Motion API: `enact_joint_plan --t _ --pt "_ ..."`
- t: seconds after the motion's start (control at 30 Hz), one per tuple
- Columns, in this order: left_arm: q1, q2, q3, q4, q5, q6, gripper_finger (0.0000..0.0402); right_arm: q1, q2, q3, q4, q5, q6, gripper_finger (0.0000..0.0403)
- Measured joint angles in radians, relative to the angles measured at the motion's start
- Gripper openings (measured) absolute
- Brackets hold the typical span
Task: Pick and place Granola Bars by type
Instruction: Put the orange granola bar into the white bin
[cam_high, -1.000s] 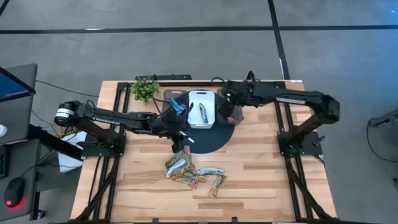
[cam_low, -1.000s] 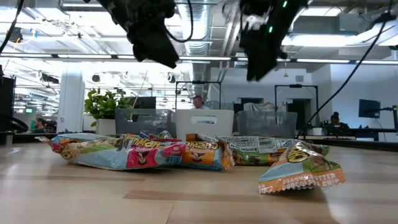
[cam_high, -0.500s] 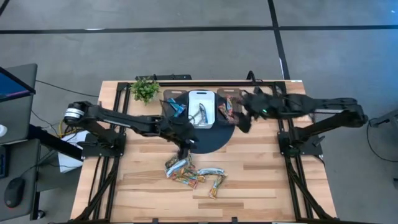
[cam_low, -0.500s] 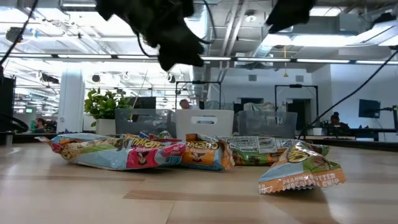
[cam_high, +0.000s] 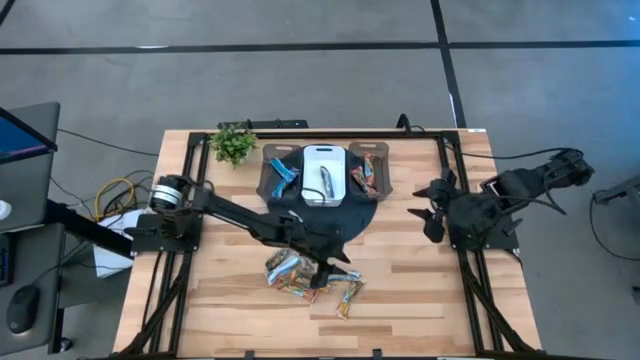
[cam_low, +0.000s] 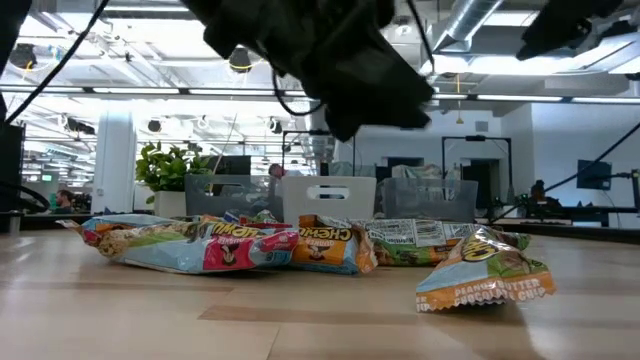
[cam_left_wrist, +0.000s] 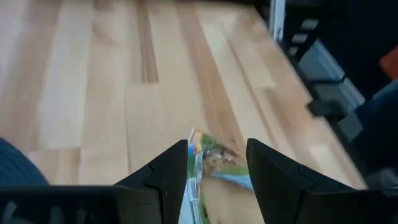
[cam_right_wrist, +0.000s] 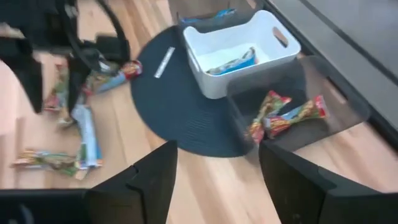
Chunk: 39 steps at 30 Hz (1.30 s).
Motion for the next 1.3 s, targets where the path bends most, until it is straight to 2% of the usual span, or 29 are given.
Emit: enact_joint_plan --t 0.13,0.3,0.47,0.93,1.07,1.3 --pt "-0.011 0.062 0.093 -0.099 -0.005 0.037 0.0158 0.075 -0.048 -0.063 0.003 0.031 0.071 0.021" --pt "-0.023 0.133 0.177 -0.307 -0.02 0.07 0.0158 0.134 -0.075 -0.101 0.003 0.034 0.118 0.0203" --pt "-0.038 0.155 0.212 -0.4 -0.056 0.071 0.0158 0.167 -0.074 -0.104 0.002 0.037 0.12 0.0194" --pt "-0.038 0.17 0.211 -0.447 -0.084 0.05 0.0158 0.192 -0.074 -0.104 0.002 0.055 0.126 0.0164" --pt "-0.038 0.17 0.211 -0.454 -0.133 0.05 0.0158 0.192 -0.074 -0.104 0.002 0.054 0.128 0.0158" --pt "-0.037 0.19 0.209 -0.469 -0.091 0.046 0.0158 0.192 -0.074 -0.104 0.002 0.052 0.138 0.0149"
